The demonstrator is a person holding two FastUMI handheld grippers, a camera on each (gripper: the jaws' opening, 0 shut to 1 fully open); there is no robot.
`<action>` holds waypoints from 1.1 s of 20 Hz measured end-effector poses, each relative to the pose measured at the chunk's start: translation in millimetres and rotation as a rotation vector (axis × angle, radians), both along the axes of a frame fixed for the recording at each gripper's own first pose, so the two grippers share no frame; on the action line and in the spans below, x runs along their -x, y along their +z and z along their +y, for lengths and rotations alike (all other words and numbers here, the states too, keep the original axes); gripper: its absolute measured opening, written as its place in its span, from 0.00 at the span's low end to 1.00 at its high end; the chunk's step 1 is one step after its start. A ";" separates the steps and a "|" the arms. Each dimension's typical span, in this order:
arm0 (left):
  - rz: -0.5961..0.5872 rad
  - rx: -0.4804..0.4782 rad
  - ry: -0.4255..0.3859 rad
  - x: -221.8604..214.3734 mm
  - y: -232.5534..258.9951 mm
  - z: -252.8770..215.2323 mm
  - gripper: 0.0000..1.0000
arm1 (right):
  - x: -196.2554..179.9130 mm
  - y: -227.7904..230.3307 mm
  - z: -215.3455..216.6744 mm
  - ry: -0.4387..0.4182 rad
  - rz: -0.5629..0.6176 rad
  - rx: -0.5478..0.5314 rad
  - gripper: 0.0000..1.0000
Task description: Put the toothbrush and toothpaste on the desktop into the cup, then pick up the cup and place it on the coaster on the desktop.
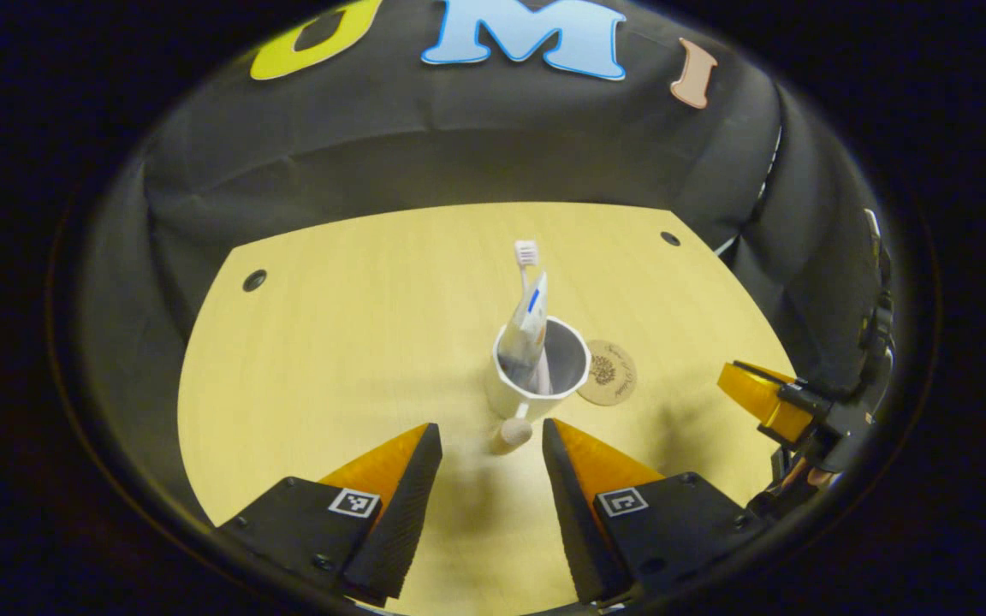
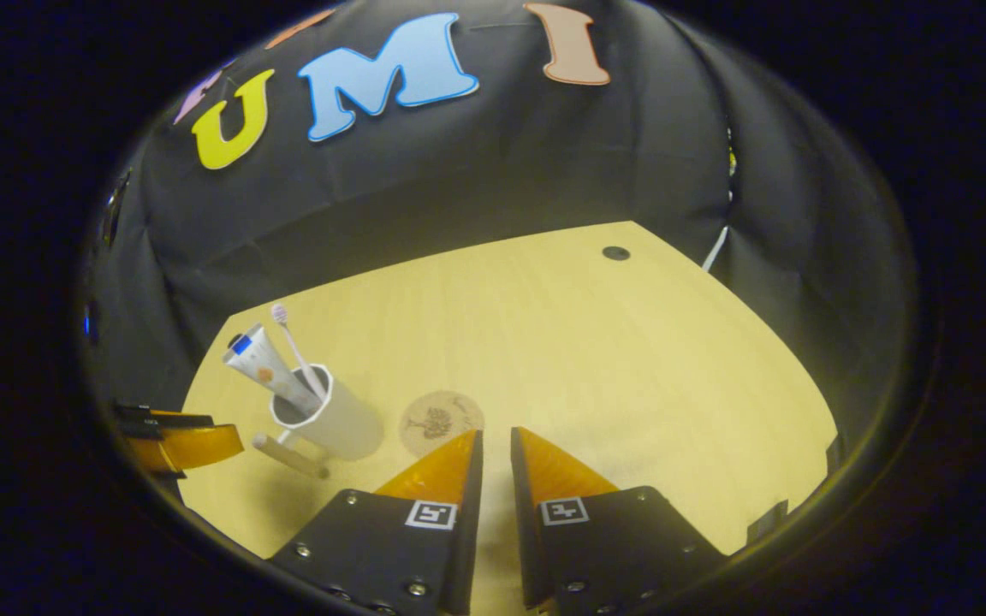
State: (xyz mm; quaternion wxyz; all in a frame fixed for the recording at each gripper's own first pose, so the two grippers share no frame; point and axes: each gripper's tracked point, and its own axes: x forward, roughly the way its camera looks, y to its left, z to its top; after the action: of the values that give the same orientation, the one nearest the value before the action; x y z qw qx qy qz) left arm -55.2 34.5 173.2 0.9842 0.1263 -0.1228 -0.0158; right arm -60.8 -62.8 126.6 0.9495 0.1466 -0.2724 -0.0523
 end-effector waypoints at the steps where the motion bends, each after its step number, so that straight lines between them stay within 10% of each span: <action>1: 0.018 -0.024 0.008 -5.3 2.6 -1.6 0.74 | 0.0 -6.5 -10.4 -0.008 0.004 -0.028 0.21; 22: 0.363 -0.266 0.111 -83.2 -8.3 -6.6 0.82 | -8.5 -75.9 -81.4 0.033 0.073 -0.287 0.21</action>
State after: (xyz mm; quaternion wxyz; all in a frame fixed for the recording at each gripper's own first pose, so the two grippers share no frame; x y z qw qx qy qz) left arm 28.0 27.9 164.9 0.9642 0.2565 0.0668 -0.0001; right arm -52.3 -144.2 50.8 0.9288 0.2833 -0.2249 -0.0804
